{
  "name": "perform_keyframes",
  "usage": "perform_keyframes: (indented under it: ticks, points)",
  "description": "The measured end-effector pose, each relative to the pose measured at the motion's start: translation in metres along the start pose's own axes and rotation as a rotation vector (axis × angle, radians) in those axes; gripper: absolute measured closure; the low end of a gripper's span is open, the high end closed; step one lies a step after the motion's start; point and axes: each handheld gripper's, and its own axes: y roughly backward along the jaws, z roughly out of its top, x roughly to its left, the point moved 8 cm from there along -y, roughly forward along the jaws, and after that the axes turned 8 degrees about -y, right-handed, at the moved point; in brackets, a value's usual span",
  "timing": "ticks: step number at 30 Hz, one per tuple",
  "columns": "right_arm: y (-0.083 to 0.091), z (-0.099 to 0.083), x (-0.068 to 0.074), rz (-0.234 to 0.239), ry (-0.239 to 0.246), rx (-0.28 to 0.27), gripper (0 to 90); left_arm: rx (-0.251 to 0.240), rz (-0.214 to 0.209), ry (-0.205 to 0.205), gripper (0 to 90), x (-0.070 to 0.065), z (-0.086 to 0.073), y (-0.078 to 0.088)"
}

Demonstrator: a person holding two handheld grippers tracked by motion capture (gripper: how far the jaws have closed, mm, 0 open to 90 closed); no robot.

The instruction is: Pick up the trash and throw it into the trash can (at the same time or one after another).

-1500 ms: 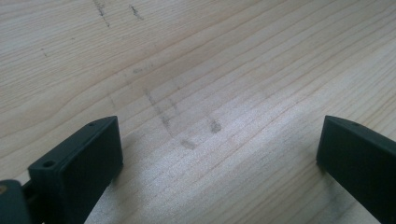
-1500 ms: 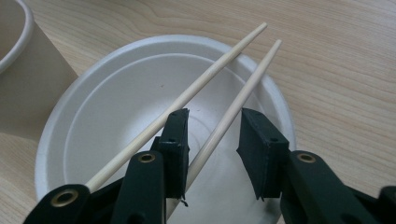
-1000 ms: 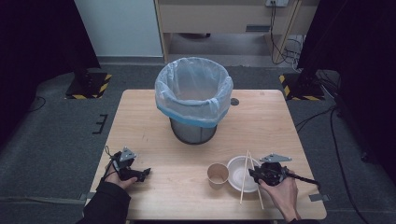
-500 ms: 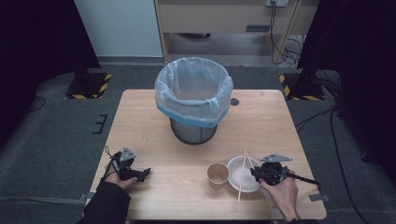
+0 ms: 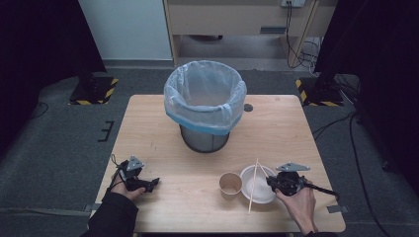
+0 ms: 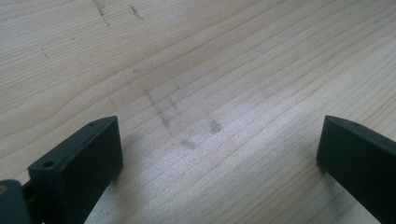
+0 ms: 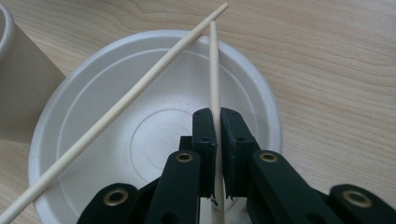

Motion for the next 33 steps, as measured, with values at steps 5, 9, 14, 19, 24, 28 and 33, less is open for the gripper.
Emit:
perform_keyframes:
  ticks: [5,9,14,19,24,28,33]
  points:
    - [0.001,0.001,-0.001,-0.003,-0.002,-0.005,85.6,0.000,0.000,0.000,0.0,0.000,0.000,0.000]
    - [0.003,0.003,-0.001,0.004,-0.017,-0.019,85.7,0.000,0.000,0.000,0.0,0.000,0.000,0.000]
    - [0.009,0.010,-0.003,0.023,-0.035,-0.055,85.6,0.000,-0.001,0.000,0.0,0.000,0.000,0.000]
    - [0.020,0.022,-0.005,0.059,-0.078,-0.118,85.6,0.000,-0.001,-0.001,0.0,0.000,0.000,0.000]
    - [0.033,0.040,-0.004,0.079,-0.091,-0.200,85.6,-0.001,-0.001,-0.002,0.0,0.000,0.000,0.000]
    - [0.043,0.051,-0.004,0.090,-0.091,-0.255,85.6,-0.001,-0.002,-0.002,0.0,0.000,0.000,0.000]
    - [0.057,0.066,-0.001,0.125,-0.095,-0.329,85.6,-0.002,-0.003,-0.003,0.0,0.000,0.000,0.000]
